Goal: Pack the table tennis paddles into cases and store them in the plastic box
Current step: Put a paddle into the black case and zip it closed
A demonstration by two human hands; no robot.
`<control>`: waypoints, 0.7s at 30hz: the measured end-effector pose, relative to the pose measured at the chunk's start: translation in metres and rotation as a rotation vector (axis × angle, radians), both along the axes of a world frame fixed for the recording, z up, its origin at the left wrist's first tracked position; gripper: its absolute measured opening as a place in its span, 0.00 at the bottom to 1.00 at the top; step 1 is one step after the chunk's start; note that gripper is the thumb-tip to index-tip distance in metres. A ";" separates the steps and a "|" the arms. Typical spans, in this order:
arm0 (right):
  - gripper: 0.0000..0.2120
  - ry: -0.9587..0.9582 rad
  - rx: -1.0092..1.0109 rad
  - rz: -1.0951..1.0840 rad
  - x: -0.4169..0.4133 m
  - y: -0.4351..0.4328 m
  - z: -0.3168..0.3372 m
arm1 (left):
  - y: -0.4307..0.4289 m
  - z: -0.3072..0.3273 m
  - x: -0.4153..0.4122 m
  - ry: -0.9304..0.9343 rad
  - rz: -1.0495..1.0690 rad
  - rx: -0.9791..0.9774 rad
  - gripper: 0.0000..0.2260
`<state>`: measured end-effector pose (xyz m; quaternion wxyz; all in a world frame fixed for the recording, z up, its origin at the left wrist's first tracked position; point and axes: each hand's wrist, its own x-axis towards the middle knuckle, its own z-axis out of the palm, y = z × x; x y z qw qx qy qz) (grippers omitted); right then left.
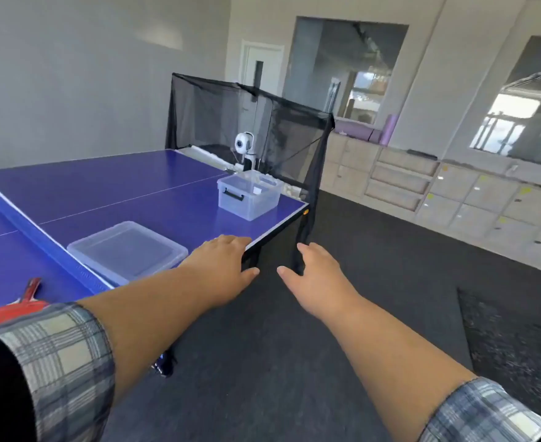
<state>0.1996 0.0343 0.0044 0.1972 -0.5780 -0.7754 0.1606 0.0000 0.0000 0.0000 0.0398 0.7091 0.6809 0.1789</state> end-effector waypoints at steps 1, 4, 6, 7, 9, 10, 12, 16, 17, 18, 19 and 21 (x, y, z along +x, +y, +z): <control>0.37 -0.015 -0.005 0.033 -0.012 -0.001 -0.008 | -0.006 -0.005 -0.009 0.002 0.032 -0.024 0.30; 0.35 -0.046 -0.020 0.097 -0.052 -0.006 -0.022 | -0.018 -0.022 -0.045 -0.009 0.110 -0.029 0.32; 0.33 -0.047 -0.014 0.129 -0.085 -0.010 -0.029 | -0.030 -0.031 -0.074 -0.037 0.155 -0.035 0.32; 0.33 -0.039 -0.014 0.143 -0.102 -0.012 -0.032 | -0.038 -0.037 -0.090 -0.055 0.179 -0.034 0.32; 0.33 0.036 -0.038 0.159 -0.138 -0.022 -0.044 | -0.061 -0.053 -0.120 -0.106 0.247 -0.040 0.32; 0.33 0.087 -0.060 0.159 -0.157 -0.030 -0.053 | -0.074 -0.064 -0.137 -0.141 0.289 -0.054 0.32; 0.33 0.120 -0.122 0.182 -0.196 -0.052 -0.076 | -0.101 -0.088 -0.172 -0.163 0.356 -0.121 0.32; 0.29 0.046 -0.175 0.282 -0.273 -0.090 -0.112 | -0.150 -0.118 -0.253 -0.124 0.422 -0.155 0.32; 0.27 0.032 -0.179 0.294 -0.294 -0.094 -0.116 | -0.159 -0.122 -0.274 -0.111 0.443 -0.156 0.32; 0.26 0.017 -0.188 0.308 -0.314 -0.099 -0.119 | -0.168 -0.125 -0.294 -0.106 0.465 -0.168 0.32; 0.27 0.009 -0.196 0.317 -0.331 -0.102 -0.121 | -0.175 -0.129 -0.310 -0.105 0.484 -0.173 0.32; 0.31 0.012 -0.202 0.336 -0.367 -0.109 -0.129 | -0.189 -0.138 -0.343 -0.118 0.509 -0.191 0.31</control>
